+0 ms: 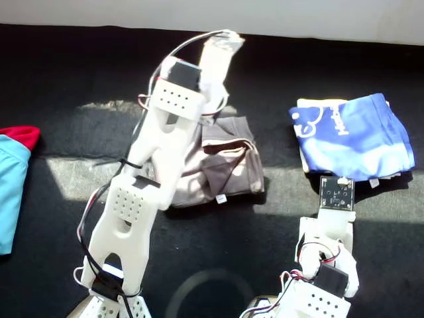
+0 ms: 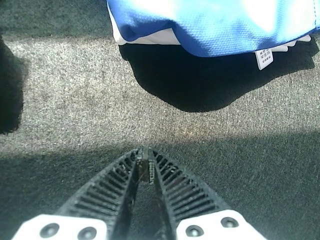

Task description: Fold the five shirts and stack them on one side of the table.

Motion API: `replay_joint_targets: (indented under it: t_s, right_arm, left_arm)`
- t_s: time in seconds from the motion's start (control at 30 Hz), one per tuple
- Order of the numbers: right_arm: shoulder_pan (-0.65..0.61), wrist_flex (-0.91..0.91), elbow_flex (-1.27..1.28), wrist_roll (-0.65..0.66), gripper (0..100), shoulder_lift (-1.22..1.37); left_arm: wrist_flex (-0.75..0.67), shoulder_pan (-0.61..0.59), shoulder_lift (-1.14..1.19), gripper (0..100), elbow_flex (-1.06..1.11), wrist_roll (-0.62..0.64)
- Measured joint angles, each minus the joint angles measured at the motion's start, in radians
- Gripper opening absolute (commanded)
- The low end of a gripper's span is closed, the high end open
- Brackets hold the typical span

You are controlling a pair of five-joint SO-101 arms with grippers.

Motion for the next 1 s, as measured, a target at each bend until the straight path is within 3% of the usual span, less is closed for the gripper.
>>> replay_joint_targets:
  t_s: [0.4, 0.8, 1.0]
  right_arm:
    - [0.000, 0.000, 0.000, 0.000, 0.6, 0.000]
    - [0.000, 0.000, 0.000, 0.000, 0.6, 0.000]
    - [0.000, 0.000, 0.000, 0.000, 0.6, 0.000]
  left_arm:
    - [-0.173, 0.032, 0.000, 1, 0.339, -0.008]
    - [-0.516, 0.074, 0.000, 1, 0.354, -0.008]
    - [-0.651, 0.077, 0.000, 13, 0.362, -0.003]
